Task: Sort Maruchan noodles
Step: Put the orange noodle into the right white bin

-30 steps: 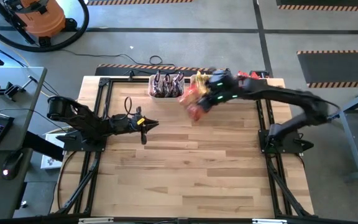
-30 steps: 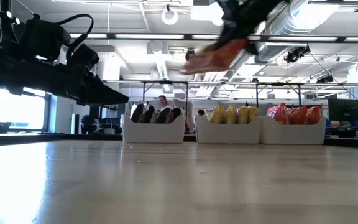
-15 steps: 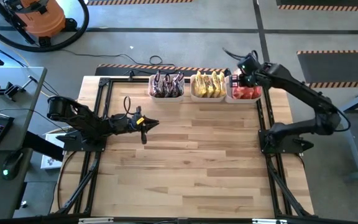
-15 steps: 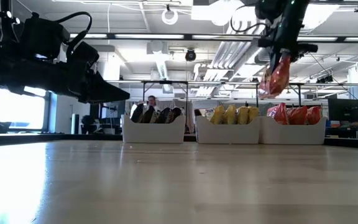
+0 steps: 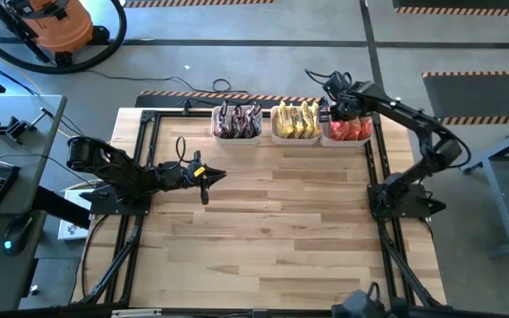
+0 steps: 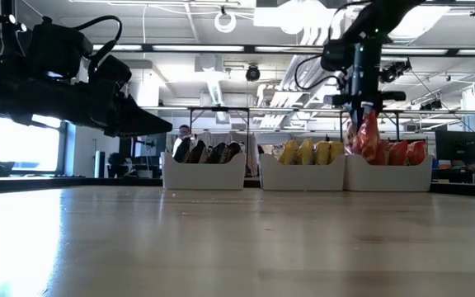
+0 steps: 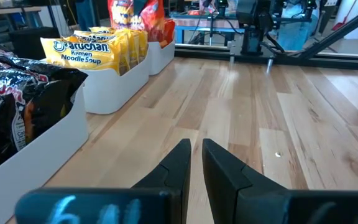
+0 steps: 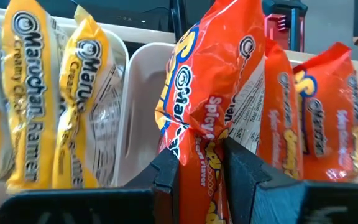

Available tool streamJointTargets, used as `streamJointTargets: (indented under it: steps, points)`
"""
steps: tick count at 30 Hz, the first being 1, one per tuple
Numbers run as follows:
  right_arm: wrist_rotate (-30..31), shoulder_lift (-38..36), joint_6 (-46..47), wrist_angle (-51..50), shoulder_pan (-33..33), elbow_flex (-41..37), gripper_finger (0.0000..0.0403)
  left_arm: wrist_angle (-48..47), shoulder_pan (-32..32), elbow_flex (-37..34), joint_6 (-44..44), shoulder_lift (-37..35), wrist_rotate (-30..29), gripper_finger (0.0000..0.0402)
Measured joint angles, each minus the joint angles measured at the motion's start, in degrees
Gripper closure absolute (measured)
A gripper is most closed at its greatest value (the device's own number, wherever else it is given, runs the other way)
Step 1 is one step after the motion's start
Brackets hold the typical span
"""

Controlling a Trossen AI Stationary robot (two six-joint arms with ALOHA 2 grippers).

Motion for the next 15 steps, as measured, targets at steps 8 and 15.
streamJointTargets:
  steps: [8, 15]
  points:
    - [0.0, 4.8, -1.1, 3.7, -0.3, 0.0, 0.0339, 0.0, 0.0, 0.0, 0.0, 0.0, 0.0, 0.0367]
    - [-0.1, 8.4, -0.9, 4.9, -0.3, 0.0, 0.0339, -0.1, 0.0, 0.0, 0.0, 0.0, 0.0, 0.0367]
